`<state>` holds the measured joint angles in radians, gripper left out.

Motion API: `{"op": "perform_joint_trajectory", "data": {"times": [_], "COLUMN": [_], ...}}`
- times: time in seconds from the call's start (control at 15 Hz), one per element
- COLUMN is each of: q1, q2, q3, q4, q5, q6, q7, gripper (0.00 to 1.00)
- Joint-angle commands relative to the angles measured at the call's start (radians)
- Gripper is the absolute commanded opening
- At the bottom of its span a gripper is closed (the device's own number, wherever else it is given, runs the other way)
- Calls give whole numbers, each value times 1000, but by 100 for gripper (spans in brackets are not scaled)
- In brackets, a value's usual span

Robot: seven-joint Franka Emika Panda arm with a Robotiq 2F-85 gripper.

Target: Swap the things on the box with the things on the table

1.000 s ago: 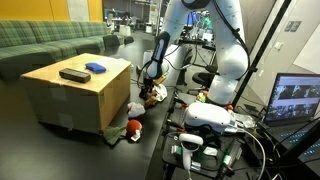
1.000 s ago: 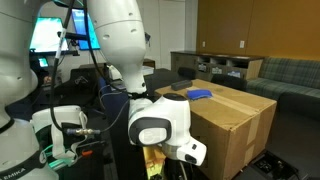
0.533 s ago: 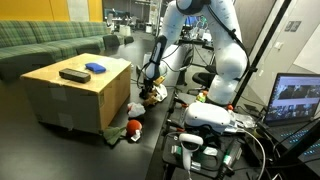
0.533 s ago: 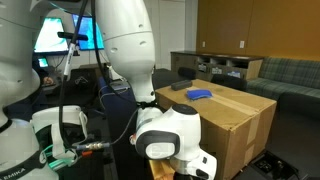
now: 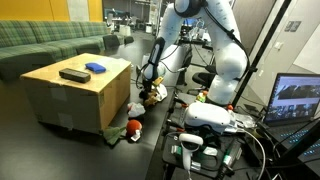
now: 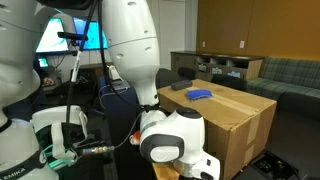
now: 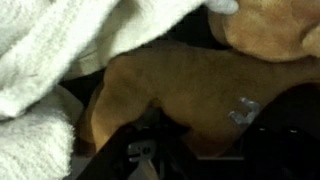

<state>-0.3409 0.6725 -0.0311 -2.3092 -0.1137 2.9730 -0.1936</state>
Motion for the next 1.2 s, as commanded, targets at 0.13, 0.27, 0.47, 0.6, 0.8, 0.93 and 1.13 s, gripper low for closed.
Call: {"op": "perform_joint_trajectory", "data": {"times": [0.13,0.27,0.47,0.6,0.8,0.93,1.13], "q1": [-25,-19,-14,2,31,54,93], "q2": [-59,-98,-166,-227,-335,-416,-551], "q3": [35,44,66,67,60,50,28], "q4": [-10,-23,-44,-63,-88,-98,-101], "q5": [14,16,29,34,38,43,49], "q6": [-98,-164,-260,-311,-374,-413,-456], "q7": [-74,-97,-140,-152,-162,-157,-135], "gripper": [5,0,2,3,3,3,3]}}
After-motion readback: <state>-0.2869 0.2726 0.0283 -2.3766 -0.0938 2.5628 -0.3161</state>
